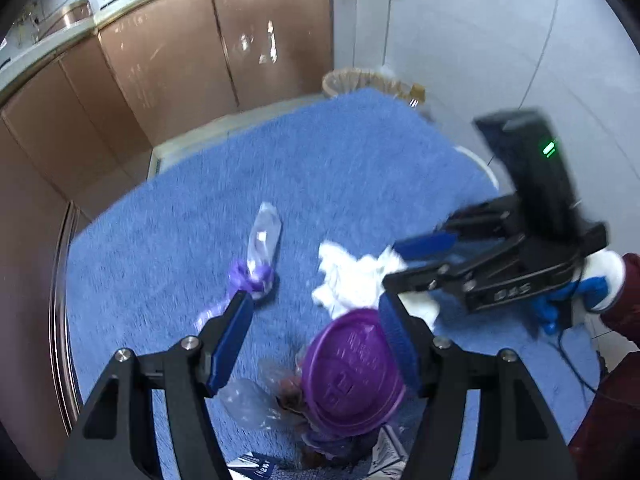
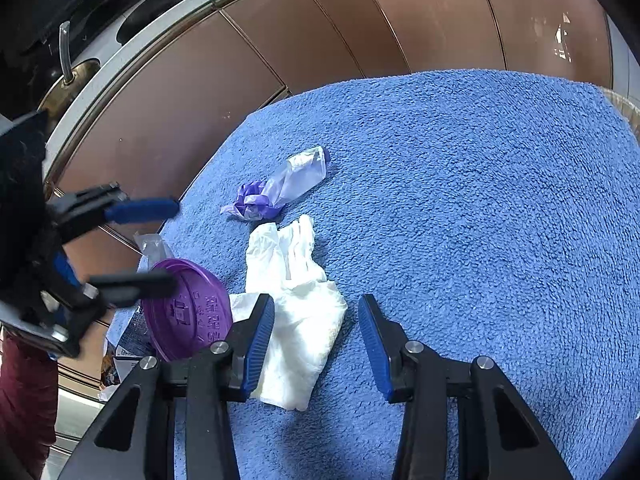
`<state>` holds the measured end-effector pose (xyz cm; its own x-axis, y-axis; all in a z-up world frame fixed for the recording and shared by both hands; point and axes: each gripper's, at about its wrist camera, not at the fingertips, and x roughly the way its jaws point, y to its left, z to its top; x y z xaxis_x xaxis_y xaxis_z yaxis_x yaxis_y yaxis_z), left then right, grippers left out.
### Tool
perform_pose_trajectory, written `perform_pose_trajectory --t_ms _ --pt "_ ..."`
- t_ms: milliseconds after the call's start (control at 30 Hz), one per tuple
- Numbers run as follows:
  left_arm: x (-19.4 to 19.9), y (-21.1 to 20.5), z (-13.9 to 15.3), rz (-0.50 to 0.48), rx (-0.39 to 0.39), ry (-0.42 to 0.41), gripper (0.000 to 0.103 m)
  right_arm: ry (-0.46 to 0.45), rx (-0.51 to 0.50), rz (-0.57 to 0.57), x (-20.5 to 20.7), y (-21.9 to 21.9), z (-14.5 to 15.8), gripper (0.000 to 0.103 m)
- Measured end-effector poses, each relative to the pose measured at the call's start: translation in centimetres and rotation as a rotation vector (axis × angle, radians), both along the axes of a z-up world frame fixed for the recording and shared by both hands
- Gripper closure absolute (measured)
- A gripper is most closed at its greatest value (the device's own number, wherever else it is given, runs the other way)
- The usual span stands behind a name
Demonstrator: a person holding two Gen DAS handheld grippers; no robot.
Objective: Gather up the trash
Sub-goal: 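Grasp the purple cup lid with the left tool while the right tool grasps the white tissue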
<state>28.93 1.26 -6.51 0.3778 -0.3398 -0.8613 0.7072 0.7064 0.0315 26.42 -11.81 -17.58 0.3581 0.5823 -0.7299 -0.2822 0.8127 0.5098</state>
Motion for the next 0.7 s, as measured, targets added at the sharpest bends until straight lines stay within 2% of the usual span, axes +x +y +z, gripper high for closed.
perform_pose_trajectory --t_ms 100,200,267,333,367,467,700 --pt "0.5 -0.4 -0.2 -0.012 0.004 0.03 0.04 0.002 0.007 -0.001 0.1 -0.3 -0.1 0.065" --pt "0.7 -0.9 -1.8 -0.019 0.047 0.083 0.043 0.007 0.015 0.005 0.0 -0.7 -0.2 0.072" --pt "0.5 -1.1 -3.0 -0.021 0.075 0.123 0.061 0.013 0.02 0.011 -0.1 -0.9 -0.1 0.077" --pt "0.4 -1.2 -4.1 -0.017 0.106 0.143 0.073 0.017 0.02 0.013 -0.2 -0.7 -0.4 0.088" --pt "0.2 -1.3 -4.4 -0.013 0.125 0.144 0.081 0.019 0.021 0.014 -0.2 -0.6 -0.6 0.092" --pt "-0.5 -1.1 -4.0 -0.005 0.12 0.123 0.09 0.007 0.004 0.015 -0.9 -0.9 -0.4 0.096" --pt "-3.2 -0.6 0.0 0.033 0.062 0.024 0.092 -0.057 -0.034 -0.008 -3.8 -2.3 1.9 0.098"
